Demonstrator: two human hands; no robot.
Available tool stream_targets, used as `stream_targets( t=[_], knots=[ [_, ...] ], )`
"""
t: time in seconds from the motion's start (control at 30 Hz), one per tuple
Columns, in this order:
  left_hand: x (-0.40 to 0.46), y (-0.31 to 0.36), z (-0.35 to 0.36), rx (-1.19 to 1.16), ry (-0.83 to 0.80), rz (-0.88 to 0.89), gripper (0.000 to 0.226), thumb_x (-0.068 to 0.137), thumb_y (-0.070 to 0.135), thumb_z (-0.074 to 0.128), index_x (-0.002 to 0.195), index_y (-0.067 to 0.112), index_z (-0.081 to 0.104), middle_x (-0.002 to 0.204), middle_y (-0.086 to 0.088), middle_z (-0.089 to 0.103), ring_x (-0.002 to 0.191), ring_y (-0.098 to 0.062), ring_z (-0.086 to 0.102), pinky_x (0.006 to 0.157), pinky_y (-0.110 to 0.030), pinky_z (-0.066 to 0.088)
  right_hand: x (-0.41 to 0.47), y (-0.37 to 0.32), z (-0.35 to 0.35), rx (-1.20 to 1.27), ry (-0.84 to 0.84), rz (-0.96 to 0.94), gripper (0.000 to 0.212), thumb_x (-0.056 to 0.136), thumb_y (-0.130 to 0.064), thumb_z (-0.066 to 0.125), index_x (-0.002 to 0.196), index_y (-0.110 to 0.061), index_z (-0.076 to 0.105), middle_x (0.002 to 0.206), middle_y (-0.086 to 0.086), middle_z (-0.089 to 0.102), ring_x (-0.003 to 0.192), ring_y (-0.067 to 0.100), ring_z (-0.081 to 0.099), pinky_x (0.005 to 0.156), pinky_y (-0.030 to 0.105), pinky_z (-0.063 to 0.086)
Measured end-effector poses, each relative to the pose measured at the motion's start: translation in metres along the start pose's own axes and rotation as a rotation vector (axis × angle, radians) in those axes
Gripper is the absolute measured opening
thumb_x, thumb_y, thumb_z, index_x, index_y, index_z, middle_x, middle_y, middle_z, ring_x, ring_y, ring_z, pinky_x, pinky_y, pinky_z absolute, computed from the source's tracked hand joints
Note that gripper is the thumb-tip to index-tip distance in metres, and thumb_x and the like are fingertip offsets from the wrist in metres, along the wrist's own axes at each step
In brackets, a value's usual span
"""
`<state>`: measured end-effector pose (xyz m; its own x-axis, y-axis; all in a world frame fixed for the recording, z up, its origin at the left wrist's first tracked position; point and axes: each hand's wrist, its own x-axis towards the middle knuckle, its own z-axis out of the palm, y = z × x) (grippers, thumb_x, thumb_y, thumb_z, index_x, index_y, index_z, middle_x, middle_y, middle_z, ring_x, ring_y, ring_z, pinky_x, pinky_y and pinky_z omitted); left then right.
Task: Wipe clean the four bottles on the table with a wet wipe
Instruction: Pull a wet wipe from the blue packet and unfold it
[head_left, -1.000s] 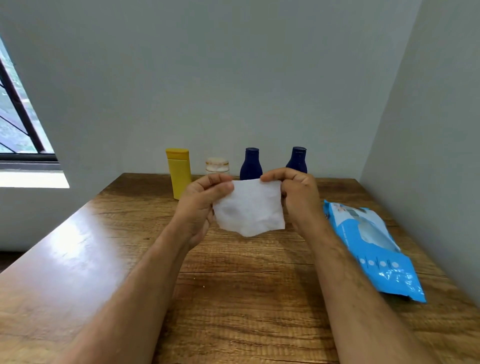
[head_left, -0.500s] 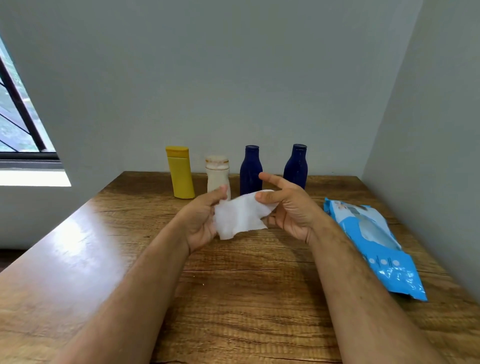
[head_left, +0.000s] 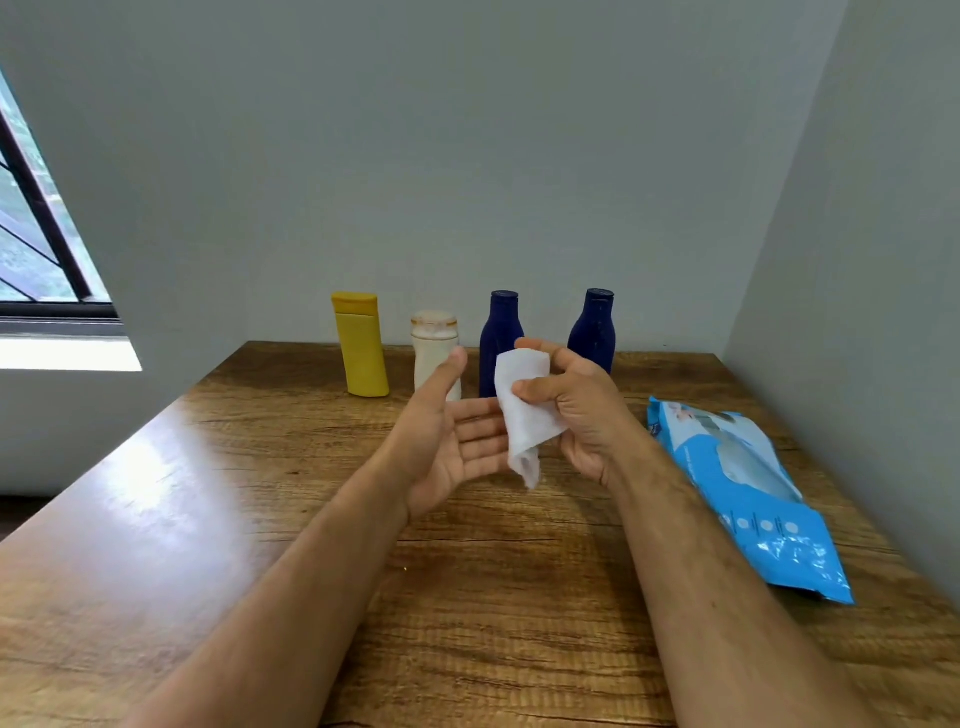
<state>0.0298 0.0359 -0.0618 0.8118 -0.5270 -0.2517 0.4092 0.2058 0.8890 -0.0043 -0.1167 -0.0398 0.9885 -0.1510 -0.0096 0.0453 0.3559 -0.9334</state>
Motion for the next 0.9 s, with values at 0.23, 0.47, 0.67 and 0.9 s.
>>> stream_targets(
  t=[0.23, 0.47, 0.67, 0.9],
  knots=[
    [0.004, -0.01, 0.008, -0.261, -0.058, -0.115, 0.087, 0.089, 0.072, 0.05, 0.134, -0.003, 0.054, 0.125, -0.027, 0.066, 0.115, -0.04, 0.066, 0.101, -0.052, 0.051, 0.003, 0.004, 0.0, 0.014, -0.001, 0.065, 0.054, 0.082, 0.015, 0.064, 0.126, -0.015, 0.059, 0.122, 0.014, 0.059, 0.101, 0.033, 0.066, 0.07, 0.039, 0.061],
    [0.013, -0.01, 0.006, -0.414, 0.061, 0.016, 0.042, 0.103, 0.022, 0.048, 0.139, 0.001, 0.045, 0.124, -0.029, 0.065, 0.106, -0.042, 0.068, 0.08, -0.058, 0.059, 0.006, 0.014, 0.002, -0.349, -0.001, 0.067, 0.059, 0.077, 0.004, 0.076, 0.125, -0.023, 0.057, 0.127, 0.01, 0.057, 0.103, 0.029, 0.066, 0.073, 0.036, 0.06],
    [0.005, -0.009, 0.003, -0.429, -0.047, 0.031, 0.046, 0.102, 0.027, 0.047, 0.135, -0.005, 0.048, 0.127, -0.03, 0.064, 0.118, -0.042, 0.063, 0.092, -0.054, 0.056, 0.007, 0.018, 0.008, -0.617, 0.086, -0.064, 0.057, 0.078, -0.014, 0.082, 0.126, -0.029, 0.055, 0.111, 0.003, 0.067, 0.095, 0.019, 0.068, 0.084, 0.041, 0.059],
    [0.008, -0.014, 0.004, -0.361, -0.02, 0.068, 0.051, 0.089, -0.015, 0.036, 0.138, -0.004, 0.038, 0.133, -0.03, 0.057, 0.119, -0.043, 0.061, 0.099, -0.057, 0.05, 0.009, 0.017, 0.001, -0.615, 0.145, -0.066, 0.055, 0.079, -0.016, 0.081, 0.127, -0.025, 0.055, 0.108, 0.0, 0.065, 0.095, 0.016, 0.066, 0.083, 0.038, 0.059]
  ],
)
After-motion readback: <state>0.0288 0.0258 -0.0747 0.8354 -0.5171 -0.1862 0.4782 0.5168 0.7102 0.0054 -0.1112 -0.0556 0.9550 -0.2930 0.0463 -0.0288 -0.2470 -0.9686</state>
